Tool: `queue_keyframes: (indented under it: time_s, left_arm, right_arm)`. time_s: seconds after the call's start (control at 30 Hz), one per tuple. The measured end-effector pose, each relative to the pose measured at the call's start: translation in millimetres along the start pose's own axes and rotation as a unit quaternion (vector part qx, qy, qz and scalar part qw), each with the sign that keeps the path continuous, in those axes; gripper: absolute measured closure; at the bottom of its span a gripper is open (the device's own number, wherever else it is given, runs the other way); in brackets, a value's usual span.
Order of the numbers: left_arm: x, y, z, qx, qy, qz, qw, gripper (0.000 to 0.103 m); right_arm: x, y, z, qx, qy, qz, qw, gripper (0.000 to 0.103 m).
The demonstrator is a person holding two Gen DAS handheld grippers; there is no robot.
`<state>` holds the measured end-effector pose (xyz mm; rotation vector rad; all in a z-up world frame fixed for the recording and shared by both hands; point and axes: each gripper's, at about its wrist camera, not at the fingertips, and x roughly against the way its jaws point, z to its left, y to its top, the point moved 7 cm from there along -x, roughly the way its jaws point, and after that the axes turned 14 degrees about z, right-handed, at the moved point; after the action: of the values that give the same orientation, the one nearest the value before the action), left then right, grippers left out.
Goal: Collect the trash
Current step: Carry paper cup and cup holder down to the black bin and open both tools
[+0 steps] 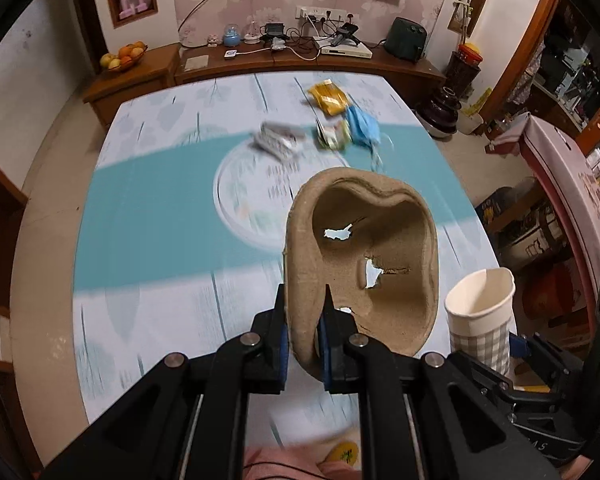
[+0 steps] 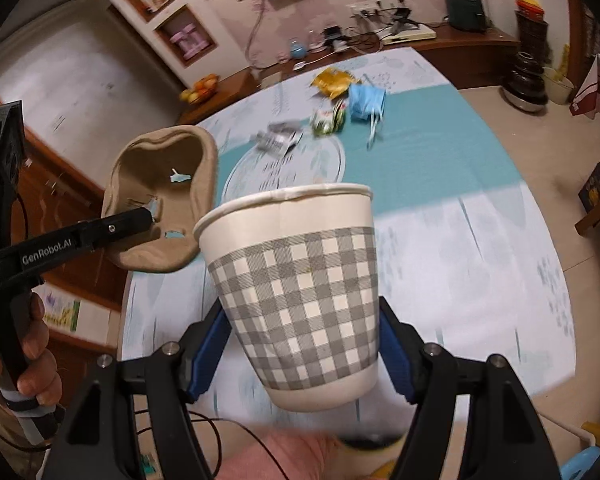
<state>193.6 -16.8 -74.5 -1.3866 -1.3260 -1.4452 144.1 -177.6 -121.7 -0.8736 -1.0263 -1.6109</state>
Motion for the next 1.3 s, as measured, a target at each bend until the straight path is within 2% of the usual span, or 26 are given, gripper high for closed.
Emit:
queue_keyframes:
  time_s: [0.2,0.33,0.53,0.7,0.87,1.0,1.17,1.3]
  left_arm:
    - [5,-91,-31,0.012,-0.001,0.013,0.9998,0.093]
    - [6,-142,-42,0.012,-0.002,0.023,0.9997,0.093]
    - [0,-192,-47,0.002,0.011,0.040,0.9992,0.093]
    - [-26,-221,-40,-0.001,0.021,0.065,0.9977,0.093]
    - [-80,-249,-33,-0.001,0.014,0.117,0.9931,0.093]
    - [-140,-270,-25,-0.008,0.022,0.153,0.9879,0.093]
    - [-214,-286,-18,-0.030,0.046,0.173,0.9835,0.093]
    - [-264,-291,-18,-0.044,0.043,0.176,0.9825,0.093]
  right_arm:
    - [17,-80,-13,0.022,0.008,0.024,0.999,0.034]
    - [23,-118,-19,0.026,0.011,0.038,0.999,0.034]
    - [20,-165,-29,0.003,0.018,0.061,0.998,0.034]
    - [4,-194,-43,-0.036,0.014,0.079,0.996,0.034]
    - [-24,-220,-62,-0.070,-0.003,0.105,0.992,0.034]
    - [-67,-238,-84,-0.111,-0.017,0.125,0.986,0.034]
    - [-135,-267,-113,-0.160,-0.037,0.150,0.975,0.033]
    - [-192,-288,-131,-0.191,-0.046,0.166,0.966,0.033]
